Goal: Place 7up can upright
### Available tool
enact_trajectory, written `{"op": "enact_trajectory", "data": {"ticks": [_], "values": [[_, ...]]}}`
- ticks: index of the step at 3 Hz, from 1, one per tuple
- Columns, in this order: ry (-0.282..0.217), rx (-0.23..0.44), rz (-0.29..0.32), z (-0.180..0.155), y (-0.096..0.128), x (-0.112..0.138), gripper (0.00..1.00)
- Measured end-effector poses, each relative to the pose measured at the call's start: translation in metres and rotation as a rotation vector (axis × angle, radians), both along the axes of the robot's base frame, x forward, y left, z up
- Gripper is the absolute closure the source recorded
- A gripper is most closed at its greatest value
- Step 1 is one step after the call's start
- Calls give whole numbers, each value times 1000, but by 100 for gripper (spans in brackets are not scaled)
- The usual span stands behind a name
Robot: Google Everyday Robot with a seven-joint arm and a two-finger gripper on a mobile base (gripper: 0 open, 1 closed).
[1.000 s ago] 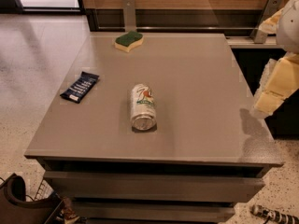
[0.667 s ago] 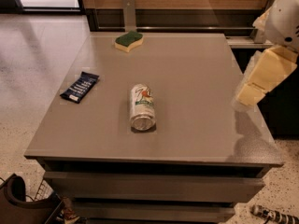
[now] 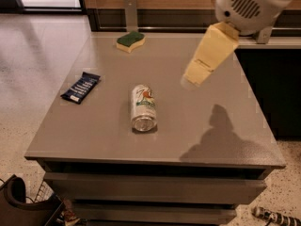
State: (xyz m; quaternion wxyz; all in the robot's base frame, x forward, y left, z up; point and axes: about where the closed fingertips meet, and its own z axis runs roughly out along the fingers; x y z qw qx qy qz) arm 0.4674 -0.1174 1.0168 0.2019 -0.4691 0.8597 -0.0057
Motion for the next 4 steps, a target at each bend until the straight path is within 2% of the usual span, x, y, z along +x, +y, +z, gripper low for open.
{"op": "enact_trajectory", "data": {"ticks": [1, 2, 3, 4], "values": [[43, -9, -148, -12, 28, 16, 0], [83, 28, -346, -29, 33, 14, 0], [82, 47, -379, -27, 34, 15, 0], [80, 48, -379, -26, 34, 15, 0]]}}
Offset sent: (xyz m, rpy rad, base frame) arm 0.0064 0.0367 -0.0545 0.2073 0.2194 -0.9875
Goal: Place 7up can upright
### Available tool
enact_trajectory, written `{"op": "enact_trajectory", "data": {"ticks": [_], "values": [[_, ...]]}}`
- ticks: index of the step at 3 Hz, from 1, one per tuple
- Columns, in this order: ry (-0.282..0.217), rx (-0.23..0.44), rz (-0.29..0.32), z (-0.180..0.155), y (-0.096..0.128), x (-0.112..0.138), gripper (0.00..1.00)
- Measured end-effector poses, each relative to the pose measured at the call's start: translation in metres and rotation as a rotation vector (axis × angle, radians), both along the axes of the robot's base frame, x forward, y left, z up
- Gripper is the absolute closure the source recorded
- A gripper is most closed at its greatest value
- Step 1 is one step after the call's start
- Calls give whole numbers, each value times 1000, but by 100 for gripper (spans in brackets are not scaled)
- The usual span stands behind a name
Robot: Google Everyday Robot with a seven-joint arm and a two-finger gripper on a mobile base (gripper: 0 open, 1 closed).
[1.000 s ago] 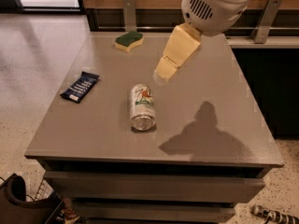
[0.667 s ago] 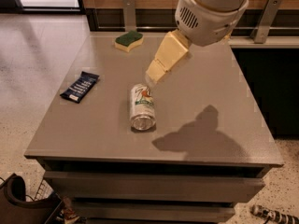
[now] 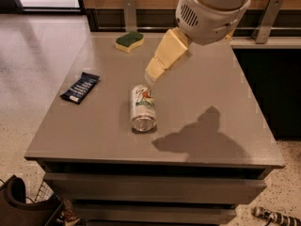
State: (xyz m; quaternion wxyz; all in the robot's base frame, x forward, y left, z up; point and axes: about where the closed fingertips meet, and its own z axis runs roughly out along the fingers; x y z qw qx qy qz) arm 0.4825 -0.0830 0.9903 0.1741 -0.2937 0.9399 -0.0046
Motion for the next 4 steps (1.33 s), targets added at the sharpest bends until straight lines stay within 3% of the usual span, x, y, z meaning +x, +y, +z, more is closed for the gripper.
{"op": "enact_trajectory", "data": {"ticks": [1, 3, 4], "values": [[19, 2, -17, -4, 3, 3, 0], [233, 27, -225, -51, 45, 42, 0], [293, 35, -297, -67, 60, 55, 0]]}}
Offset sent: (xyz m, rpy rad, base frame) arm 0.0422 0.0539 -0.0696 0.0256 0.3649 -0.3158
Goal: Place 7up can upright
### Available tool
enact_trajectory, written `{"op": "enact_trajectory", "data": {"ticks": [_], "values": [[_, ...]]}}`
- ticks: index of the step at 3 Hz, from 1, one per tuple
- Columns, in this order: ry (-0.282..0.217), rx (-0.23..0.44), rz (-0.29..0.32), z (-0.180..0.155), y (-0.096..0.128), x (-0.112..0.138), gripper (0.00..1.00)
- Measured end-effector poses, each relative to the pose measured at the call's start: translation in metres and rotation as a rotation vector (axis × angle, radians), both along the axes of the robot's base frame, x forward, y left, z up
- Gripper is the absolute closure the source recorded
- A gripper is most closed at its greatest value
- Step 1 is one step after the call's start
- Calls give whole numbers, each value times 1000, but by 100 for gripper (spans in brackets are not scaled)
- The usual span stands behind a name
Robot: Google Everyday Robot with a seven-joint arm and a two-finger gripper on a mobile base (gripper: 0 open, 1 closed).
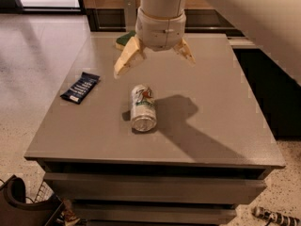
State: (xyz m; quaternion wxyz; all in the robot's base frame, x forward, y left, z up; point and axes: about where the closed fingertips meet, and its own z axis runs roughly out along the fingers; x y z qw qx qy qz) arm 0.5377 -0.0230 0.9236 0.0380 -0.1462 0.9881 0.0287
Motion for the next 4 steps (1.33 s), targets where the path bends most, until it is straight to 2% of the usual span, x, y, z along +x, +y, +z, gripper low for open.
{"op": "enact_trajectory", "data": {"ticks": [1, 2, 3, 4], "values": [[45, 13, -68, -12, 7, -4, 0], [57, 19, -110, -22, 8, -15, 0], [40, 25, -120, -31, 11, -26, 0], [-3, 35, -111, -42, 13, -30, 0]]}}
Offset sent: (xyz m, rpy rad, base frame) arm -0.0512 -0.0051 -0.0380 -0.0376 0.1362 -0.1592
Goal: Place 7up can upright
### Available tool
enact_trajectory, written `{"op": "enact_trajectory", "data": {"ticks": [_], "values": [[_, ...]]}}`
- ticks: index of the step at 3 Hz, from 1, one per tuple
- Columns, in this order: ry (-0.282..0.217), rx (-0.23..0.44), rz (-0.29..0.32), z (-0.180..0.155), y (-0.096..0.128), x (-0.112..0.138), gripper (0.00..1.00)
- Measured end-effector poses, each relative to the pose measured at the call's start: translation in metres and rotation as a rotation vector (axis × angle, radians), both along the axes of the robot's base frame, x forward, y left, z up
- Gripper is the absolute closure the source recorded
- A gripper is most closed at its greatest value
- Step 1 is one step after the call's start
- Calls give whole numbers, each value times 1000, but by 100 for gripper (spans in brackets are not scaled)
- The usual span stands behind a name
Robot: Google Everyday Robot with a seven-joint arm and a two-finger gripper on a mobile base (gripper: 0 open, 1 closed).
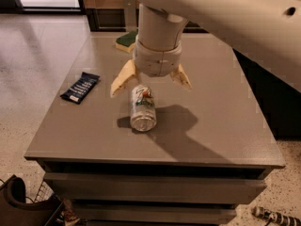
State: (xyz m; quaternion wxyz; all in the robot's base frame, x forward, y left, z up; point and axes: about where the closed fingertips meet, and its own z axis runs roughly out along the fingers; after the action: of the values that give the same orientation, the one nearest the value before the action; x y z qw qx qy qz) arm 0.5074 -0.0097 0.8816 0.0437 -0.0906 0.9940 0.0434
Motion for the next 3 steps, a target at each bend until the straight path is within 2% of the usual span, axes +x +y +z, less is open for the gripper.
{"op": "enact_trajectory", "data": {"ticks": [1, 2, 3], "values": [[-18, 4, 18, -18, 7, 4, 0], [23, 23, 29, -42, 15, 13, 0], [40, 30, 32, -49, 18, 15, 0]]}}
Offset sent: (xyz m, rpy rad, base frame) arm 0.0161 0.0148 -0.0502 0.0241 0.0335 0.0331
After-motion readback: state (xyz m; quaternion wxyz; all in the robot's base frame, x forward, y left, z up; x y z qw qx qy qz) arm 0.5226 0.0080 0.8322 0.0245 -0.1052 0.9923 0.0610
